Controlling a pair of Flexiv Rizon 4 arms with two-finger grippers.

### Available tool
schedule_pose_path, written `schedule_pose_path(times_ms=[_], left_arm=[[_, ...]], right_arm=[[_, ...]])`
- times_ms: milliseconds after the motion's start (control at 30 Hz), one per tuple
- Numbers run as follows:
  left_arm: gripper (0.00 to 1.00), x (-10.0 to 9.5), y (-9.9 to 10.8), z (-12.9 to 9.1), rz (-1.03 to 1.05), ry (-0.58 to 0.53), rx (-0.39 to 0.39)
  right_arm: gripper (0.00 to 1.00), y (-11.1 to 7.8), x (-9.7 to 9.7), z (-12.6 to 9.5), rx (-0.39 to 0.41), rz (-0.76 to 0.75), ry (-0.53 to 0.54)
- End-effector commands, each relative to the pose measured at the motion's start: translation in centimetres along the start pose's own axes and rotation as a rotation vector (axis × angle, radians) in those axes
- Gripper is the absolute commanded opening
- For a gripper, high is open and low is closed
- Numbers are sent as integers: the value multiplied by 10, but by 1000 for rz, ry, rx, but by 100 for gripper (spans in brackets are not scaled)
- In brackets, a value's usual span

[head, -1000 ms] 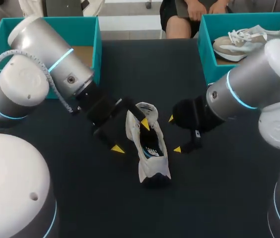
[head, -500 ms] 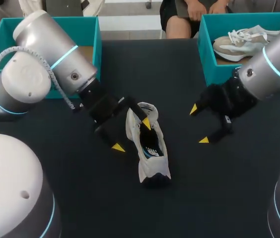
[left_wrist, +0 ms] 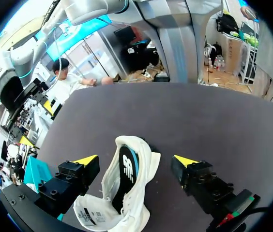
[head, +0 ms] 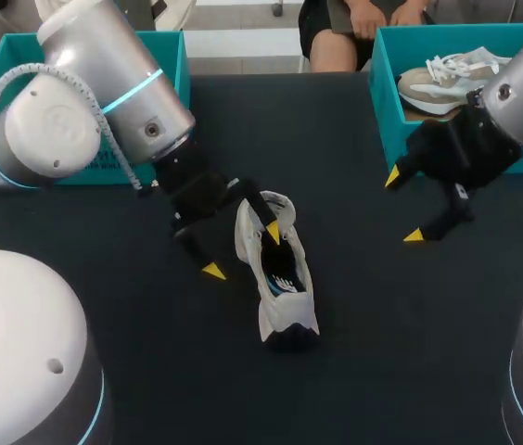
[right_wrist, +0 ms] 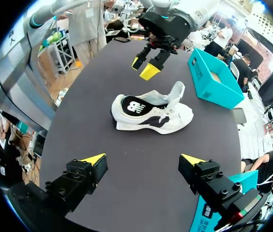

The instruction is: Take the shoe out of the shoebox, open the shoe tongue, remove and reinsert the insole, then place the shoe into the shoebox

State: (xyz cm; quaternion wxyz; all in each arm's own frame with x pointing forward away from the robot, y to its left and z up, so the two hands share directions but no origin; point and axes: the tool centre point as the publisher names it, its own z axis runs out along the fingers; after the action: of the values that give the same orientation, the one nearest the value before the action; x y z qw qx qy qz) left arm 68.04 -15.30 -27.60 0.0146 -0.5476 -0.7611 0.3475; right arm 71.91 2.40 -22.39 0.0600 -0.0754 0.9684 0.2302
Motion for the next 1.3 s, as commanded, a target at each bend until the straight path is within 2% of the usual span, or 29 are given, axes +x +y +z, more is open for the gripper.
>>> schedule_pose_path(times_ms=[33,133,233,267,333,400,533,633,833,1067,1300], left_arm=[[100,-8,4,-1,-14,102,-8],[100,-12,7,4,11,144,-57],[100,-20,9,8,27,145,-62],[95,-23,9,10,33,143,-62],[40,-27,8,14,56,154,-81],[2,-32,7,16,71,166,-76],[0,-38,10,21,121,252,-93],[0,-40,15,26,161,313,-138],[0,-44,26,35,191,362,-213],[0,-36,35,40,205,404,-283],[0,-20,51,41,222,502,-330]], right_arm=[[100,4,9,-18,21,6,-16],[100,4,9,-18,21,6,-16],[100,4,9,-18,21,6,-16],[100,4,9,-18,21,6,-16],[100,4,9,-18,21,6,-16],[100,4,9,-18,21,6,-16],[100,4,9,-18,21,6,-16],[100,4,9,-18,21,6,-16],[100,4,9,-18,21,6,-16],[100,4,9,-18,21,6,-16],[100,4,9,-18,21,6,-16]])
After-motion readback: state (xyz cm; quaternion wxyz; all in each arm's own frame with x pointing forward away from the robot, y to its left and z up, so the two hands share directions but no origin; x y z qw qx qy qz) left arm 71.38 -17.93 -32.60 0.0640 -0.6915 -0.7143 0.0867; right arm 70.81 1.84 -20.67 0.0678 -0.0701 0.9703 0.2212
